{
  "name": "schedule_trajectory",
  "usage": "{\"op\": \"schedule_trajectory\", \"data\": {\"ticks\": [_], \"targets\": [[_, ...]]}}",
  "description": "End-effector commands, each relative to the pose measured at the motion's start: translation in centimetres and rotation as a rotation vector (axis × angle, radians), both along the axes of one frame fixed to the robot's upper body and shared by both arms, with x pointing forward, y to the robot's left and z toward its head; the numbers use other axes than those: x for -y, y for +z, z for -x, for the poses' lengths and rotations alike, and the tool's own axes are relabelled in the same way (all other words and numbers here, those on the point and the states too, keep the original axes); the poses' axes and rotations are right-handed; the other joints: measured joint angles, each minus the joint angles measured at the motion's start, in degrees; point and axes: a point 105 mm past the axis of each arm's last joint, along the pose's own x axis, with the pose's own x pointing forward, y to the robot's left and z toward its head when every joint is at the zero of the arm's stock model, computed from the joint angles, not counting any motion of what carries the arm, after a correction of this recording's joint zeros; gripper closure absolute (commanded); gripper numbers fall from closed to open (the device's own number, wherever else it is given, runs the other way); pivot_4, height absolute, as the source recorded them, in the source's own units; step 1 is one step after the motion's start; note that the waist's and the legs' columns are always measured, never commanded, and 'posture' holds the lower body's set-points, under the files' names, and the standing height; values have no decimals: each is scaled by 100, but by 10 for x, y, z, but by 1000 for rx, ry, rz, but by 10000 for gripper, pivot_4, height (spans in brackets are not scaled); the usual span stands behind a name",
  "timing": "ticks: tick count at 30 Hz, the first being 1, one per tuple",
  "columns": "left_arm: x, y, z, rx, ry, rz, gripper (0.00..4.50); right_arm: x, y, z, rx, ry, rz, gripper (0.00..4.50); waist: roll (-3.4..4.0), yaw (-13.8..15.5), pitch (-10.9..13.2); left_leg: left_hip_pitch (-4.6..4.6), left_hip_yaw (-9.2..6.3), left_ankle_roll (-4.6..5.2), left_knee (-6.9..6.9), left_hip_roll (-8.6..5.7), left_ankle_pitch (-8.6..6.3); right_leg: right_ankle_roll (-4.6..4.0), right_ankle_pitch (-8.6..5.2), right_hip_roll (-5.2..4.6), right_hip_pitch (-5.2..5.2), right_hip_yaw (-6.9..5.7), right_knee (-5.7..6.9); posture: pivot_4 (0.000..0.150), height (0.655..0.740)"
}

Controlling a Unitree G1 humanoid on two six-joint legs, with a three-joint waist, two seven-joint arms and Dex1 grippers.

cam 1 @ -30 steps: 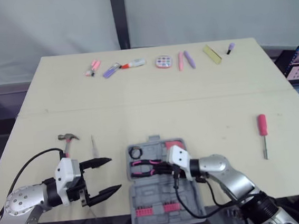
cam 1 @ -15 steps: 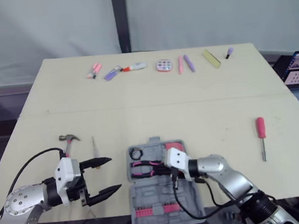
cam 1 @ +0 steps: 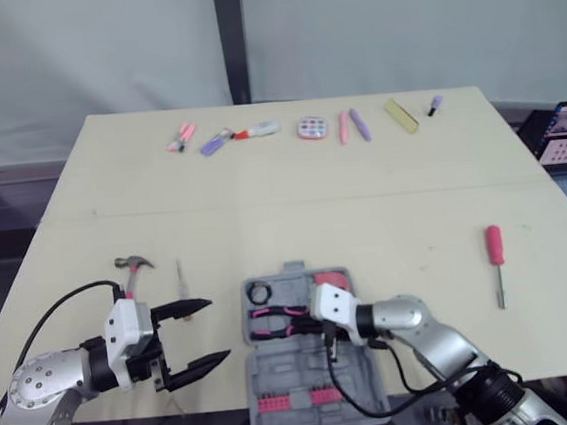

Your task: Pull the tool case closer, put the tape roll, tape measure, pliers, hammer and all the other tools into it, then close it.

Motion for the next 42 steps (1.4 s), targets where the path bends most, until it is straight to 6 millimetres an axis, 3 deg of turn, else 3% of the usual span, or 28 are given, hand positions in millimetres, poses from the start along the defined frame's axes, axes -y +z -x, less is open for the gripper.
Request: {"op": "schedule_trajectory", "data": {"ticks": [1,7,11,13,16,22,23,25,32,33,42], "targets": [[3,2,1,11,-20,-8,0,52,-77,19,-231,-153,250,44481,0,0,0,0,0,0,0,0,0,0,0,0,0,1,0,1500,7400],[3,1,1,6,-24,1,0,37,-36,1,-164,-202,71,44481,13,27,11,-22,-10,0,6,-5,0,-1,0,0,-5,4,-14,1500,7400],[5,-1,0,15,-39,4,0,24,32,-16,-65,-232,-164,44481,26,68,63,-44,-13,2,11,-9,1,-1,0,-1,-6,8,-13,1500,7400],[5,-1,-2,27,-45,-2,0,24,58,-19,-30,-240,-219,44481,68,90,110,-74,-11,5,15,-14,6,0,0,-2,-29,9,-8,1500,7400],[6,-2,-3,43,-46,-3,0,40,83,-20,44,-274,-216,44481,66,127,124,-156,-9,-6,17,-8,23,5,2,10,-133,7,52,1500,7400],[1,-10,1,10,-21,-8,0,86,85,-4,5,-361,-125,44481,54,134,135,-162,-10,-7,-2,-1,22,5,2,24,-172,-5,111,1500,7400],[0,-11,1,5,-10,-3,0,94,85,0,-15,-381,-119,42200,50,137,140,-164,-8,-7,-1,-2,22,5,2,23,-172,-7,111,1500,7400],[-3,-13,3,3,8,-2,0,104,85,6,-40,-406,-113,36479,39,132,151,-166,4,-5,7,-5,22,5,2,24,-170,-9,109,1500,7400],[-6,-22,17,12,48,-14,0,133,65,42,-138,-496,-65,3488,11,149,172,-152,29,3,18,9,33,6,2,23,-132,-10,66,1500,7400],[-6,-23,19,9,60,-14,0,135,63,48,-145,-501,-63,376,11,149,173,-151,28,3,17,10,33,6,2,23,-129,-6,65,1500,7400],[-6,-25,26,-13,103,-19,0,145,52,60,-159,-541,-41,376,3,149,177,-136,29,2,16,14,33,7,2,31,-110,-6,30,1500,7400]]}}
